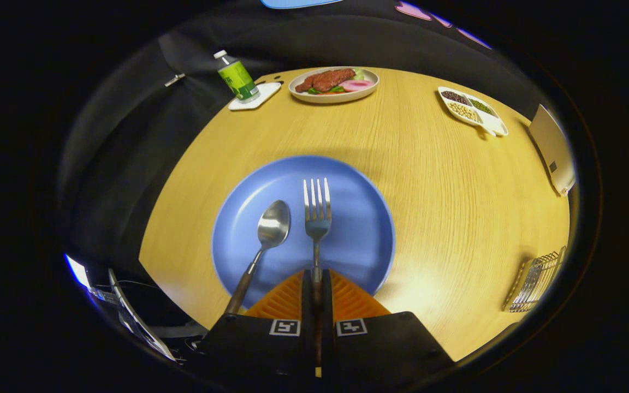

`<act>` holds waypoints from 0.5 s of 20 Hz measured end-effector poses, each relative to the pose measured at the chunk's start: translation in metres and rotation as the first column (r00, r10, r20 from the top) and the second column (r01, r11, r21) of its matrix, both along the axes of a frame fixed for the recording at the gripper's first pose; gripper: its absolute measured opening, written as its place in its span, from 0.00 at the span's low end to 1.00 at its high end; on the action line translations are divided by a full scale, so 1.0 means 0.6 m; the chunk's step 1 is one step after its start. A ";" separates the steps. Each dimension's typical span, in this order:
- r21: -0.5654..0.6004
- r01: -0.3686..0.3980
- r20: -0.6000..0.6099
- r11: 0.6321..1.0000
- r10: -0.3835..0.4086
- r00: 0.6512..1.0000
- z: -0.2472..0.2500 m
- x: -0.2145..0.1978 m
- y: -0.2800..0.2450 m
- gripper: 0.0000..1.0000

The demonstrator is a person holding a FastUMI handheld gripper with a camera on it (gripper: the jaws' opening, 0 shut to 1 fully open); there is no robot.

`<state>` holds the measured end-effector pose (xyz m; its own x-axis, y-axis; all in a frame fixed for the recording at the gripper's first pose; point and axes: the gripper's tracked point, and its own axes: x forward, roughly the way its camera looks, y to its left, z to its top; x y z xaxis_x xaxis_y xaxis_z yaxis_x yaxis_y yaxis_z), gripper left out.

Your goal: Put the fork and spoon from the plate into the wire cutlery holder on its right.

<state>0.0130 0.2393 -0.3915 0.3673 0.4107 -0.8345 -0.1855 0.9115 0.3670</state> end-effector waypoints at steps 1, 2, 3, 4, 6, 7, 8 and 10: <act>0.032 -0.001 0.012 1.000 0.001 1.000 0.022 0.002 -0.009 0.09; 0.059 0.000 0.029 0.998 -0.002 1.000 0.045 0.003 -0.022 0.09; 0.088 -0.001 0.051 0.996 -0.003 0.999 0.070 0.004 -0.038 0.09; 0.107 -0.002 0.074 0.994 -0.006 0.997 0.095 0.004 -0.058 0.09; 0.114 -0.002 0.130 0.993 -0.013 0.991 0.141 0.005 -0.112 0.09; 0.103 -0.010 0.155 0.995 -0.007 0.988 0.158 0.004 -0.143 0.09; 0.090 -0.017 0.179 0.996 0.000 0.984 0.174 -0.001 -0.174 0.09; 0.059 -0.026 0.223 0.998 0.012 0.975 0.202 -0.007 -0.240 0.09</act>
